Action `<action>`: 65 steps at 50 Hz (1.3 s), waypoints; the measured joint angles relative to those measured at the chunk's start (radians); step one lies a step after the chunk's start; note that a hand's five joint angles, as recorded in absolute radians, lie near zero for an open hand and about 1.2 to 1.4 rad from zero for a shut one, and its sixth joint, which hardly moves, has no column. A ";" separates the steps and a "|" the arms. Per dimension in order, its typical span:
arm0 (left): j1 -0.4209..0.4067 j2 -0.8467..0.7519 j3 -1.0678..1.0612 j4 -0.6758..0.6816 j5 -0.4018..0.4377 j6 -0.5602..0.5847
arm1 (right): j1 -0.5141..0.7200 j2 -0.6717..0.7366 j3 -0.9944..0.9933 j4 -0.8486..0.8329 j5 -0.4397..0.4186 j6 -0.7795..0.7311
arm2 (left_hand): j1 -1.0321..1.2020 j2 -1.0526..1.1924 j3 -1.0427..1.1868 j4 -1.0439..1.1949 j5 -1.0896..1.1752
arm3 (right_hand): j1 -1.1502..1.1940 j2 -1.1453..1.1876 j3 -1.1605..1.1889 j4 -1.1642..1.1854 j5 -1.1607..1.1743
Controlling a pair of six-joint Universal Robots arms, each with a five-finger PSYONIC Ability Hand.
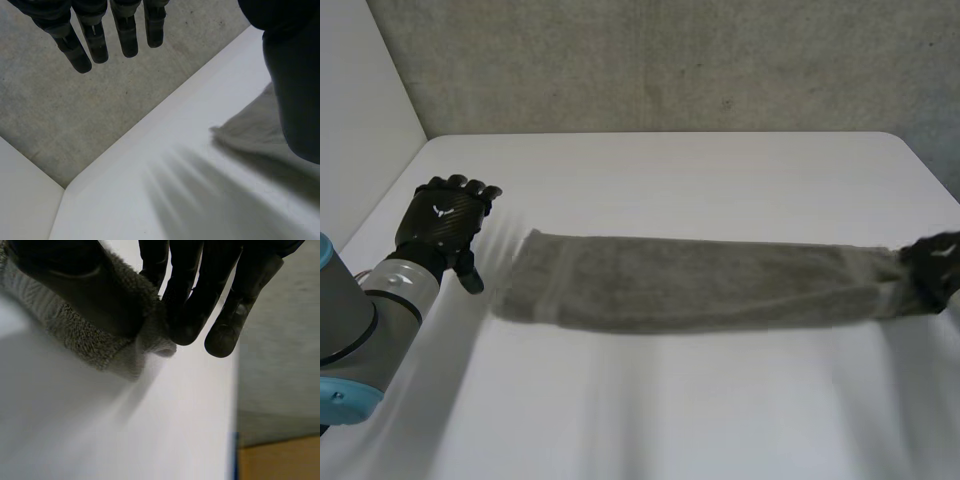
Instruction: Fold the towel.
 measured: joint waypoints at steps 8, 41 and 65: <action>0.000 0.003 -0.001 0.001 0.000 0.000 | -0.062 -0.068 -0.148 0.015 0.005 -0.097 | 0.000 0.000 0.000 0.000 0.000 | 0.002 0.000 0.000 0.000 0.000; 0.000 0.010 -0.017 0.014 -0.001 0.000 | 0.929 0.435 -0.699 0.033 0.000 -0.201 | 0.000 0.000 0.000 0.000 0.000 | -0.188 -0.188 -0.200 -0.210 -0.210; -0.007 0.009 -0.023 0.014 0.000 0.000 | 0.653 0.024 -0.273 0.097 -0.039 0.278 | 0.000 0.000 0.000 0.000 0.000 | -1.086 -1.064 -1.091 -1.089 -1.106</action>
